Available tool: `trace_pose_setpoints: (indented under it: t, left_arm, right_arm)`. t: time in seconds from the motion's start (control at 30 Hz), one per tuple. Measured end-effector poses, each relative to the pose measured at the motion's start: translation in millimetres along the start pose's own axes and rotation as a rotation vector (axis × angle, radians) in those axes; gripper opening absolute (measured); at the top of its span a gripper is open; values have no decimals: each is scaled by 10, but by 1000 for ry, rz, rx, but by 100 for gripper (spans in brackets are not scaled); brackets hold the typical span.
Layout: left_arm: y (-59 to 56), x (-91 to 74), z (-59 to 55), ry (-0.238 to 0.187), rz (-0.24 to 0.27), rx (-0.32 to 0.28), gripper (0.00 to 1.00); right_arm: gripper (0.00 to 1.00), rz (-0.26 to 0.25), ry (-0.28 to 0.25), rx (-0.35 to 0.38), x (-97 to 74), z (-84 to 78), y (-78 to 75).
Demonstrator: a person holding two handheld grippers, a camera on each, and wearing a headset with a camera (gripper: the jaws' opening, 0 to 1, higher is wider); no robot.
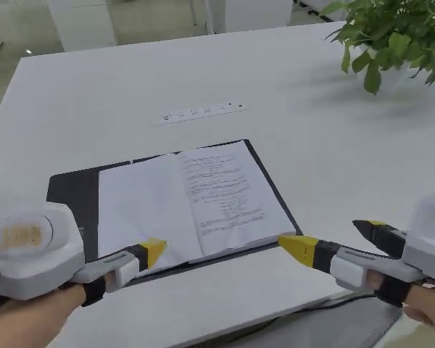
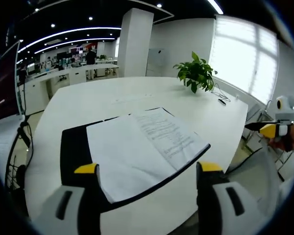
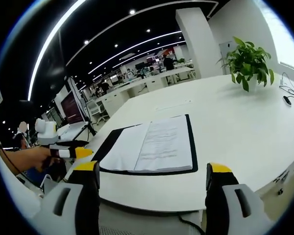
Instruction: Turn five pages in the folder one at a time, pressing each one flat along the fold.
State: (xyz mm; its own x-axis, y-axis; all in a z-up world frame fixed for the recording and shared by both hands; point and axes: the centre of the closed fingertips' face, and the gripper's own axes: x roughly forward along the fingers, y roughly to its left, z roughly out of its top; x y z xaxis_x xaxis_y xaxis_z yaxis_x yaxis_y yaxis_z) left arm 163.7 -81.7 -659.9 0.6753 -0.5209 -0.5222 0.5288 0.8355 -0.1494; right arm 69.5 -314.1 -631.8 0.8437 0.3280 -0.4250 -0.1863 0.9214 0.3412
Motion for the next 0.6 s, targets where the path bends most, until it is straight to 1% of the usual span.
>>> trace_pose_setpoints:
  t: [0.03,0.1,0.2,0.27,0.3,0.33,0.4,0.5,0.53,0.6]
  left_arm:
    - [-47,75,30,-3,-17,12,79]
    - [-109,181,52,-2,-41,37,77]
    - [-261,391,70,8,-89,79,74]
    - [-332,495,51,23,-112,109,72]
    - [-394,569,45,28,-128,125,71]
    - [-450,635,47,28,-142,137,71]
    - [-520,723,34,35,-159,153,70]
    - [-646,880,6,42,-191,183,68]
    - [-701,946,-13,51,-204,191,68]
    - [-776,1037,-28,51,-219,200,69]
  right_arm:
    - [89,0,-2,4,-8,-13,8]
    - [89,-5,-2,13,-23,-40,19]
    - [88,-12,-11,29,-52,-78,56]
    - [88,-12,-16,46,-71,-100,90]
    - [88,-12,-19,51,-78,-105,104]
    - [88,-15,-24,54,-92,-110,121]
    - [88,-19,-37,63,-115,-106,144]
    - [88,-33,-55,75,-151,-97,147]
    - [87,-39,-62,86,-159,-92,139]
    - [87,-48,-78,110,-179,-81,130]
